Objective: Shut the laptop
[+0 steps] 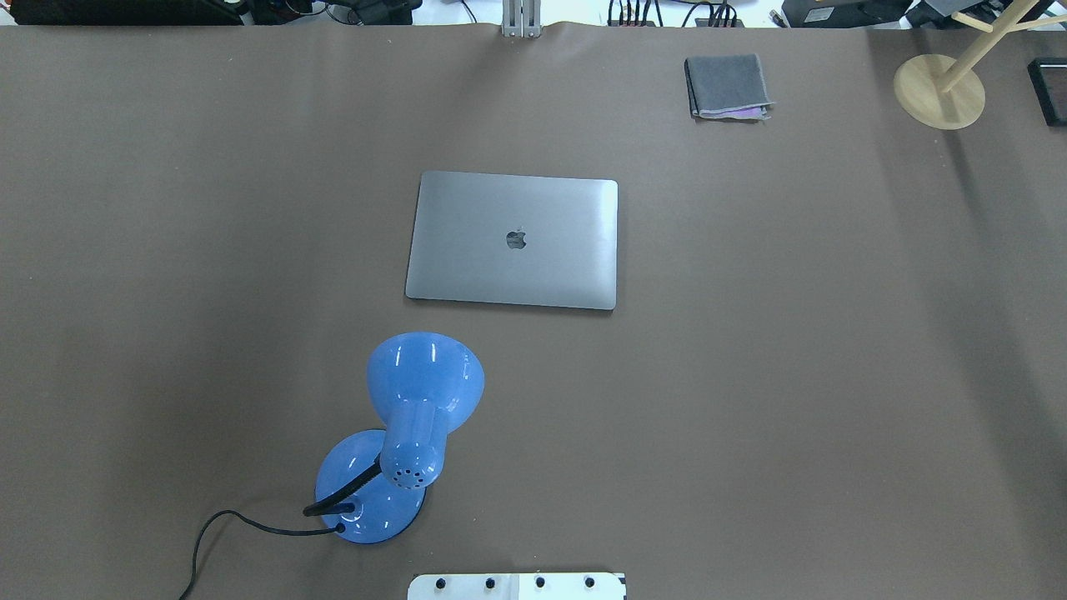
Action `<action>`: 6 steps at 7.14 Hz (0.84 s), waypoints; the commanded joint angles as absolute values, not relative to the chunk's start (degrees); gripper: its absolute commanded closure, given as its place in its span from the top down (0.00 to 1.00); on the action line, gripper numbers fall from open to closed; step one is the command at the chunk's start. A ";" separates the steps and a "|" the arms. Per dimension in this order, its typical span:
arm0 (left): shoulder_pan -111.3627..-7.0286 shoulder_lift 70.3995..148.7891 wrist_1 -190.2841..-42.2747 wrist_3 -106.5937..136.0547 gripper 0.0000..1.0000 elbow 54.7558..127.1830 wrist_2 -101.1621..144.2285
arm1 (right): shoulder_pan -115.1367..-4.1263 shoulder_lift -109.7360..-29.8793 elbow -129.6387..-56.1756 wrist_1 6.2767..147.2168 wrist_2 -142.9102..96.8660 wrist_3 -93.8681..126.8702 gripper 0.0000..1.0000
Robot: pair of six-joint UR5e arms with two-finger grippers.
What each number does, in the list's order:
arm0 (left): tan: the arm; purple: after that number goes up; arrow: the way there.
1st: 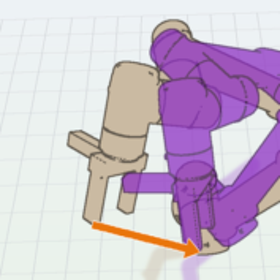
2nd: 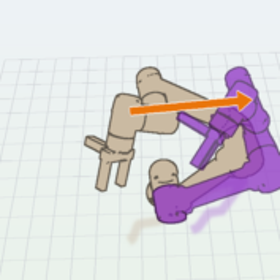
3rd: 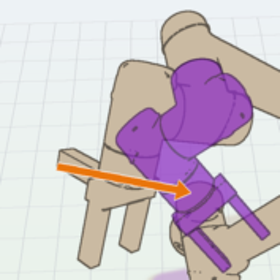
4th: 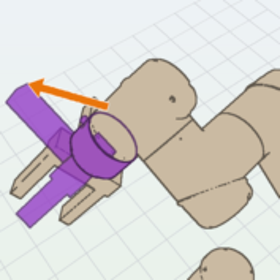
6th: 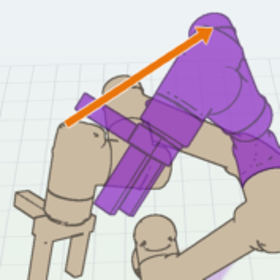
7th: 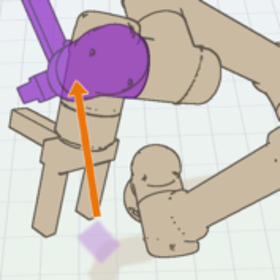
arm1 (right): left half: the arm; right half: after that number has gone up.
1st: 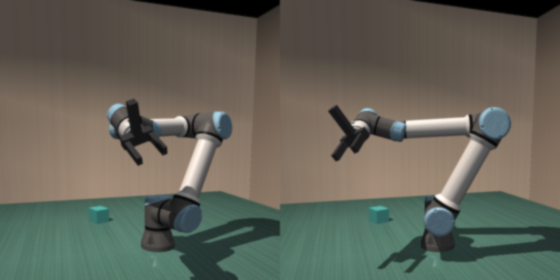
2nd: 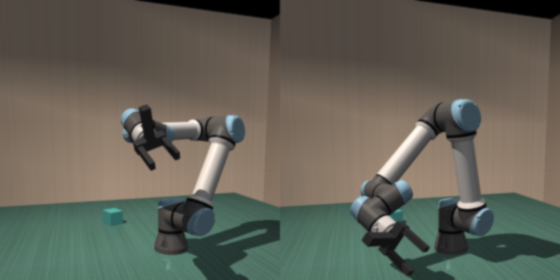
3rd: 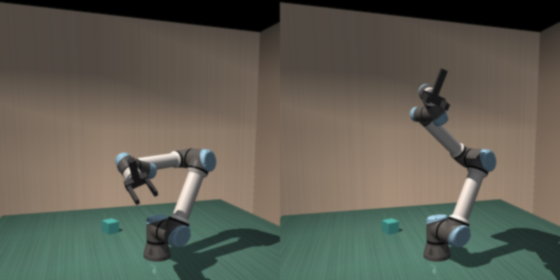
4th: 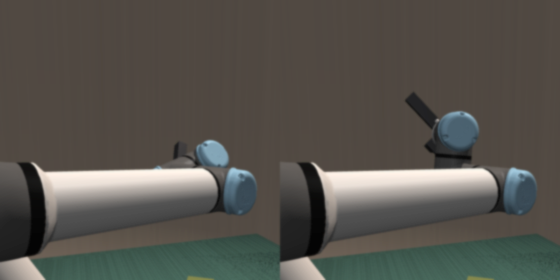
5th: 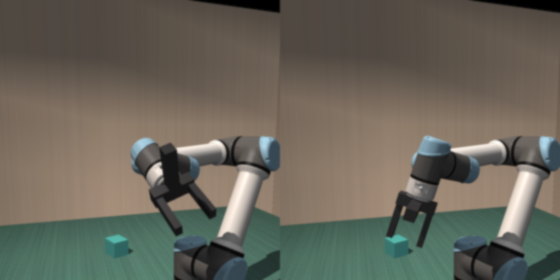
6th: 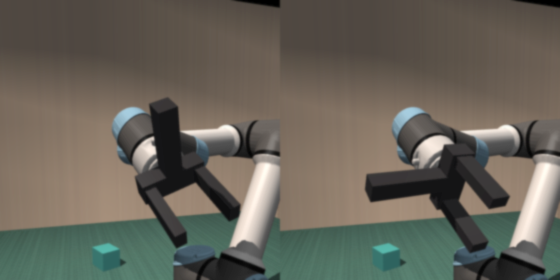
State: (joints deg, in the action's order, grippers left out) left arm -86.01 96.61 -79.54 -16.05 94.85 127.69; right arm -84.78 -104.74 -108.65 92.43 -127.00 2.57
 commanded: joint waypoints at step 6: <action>-87.89 92.20 -75.67 -18.46 0.99 102.22 128.06 | -85.52 -107.49 -108.55 92.46 -127.53 2.72 1.00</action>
State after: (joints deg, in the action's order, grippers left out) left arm -87.89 92.35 -75.69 -18.41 102.15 128.09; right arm -85.51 -107.52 -108.61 92.46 -127.19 2.70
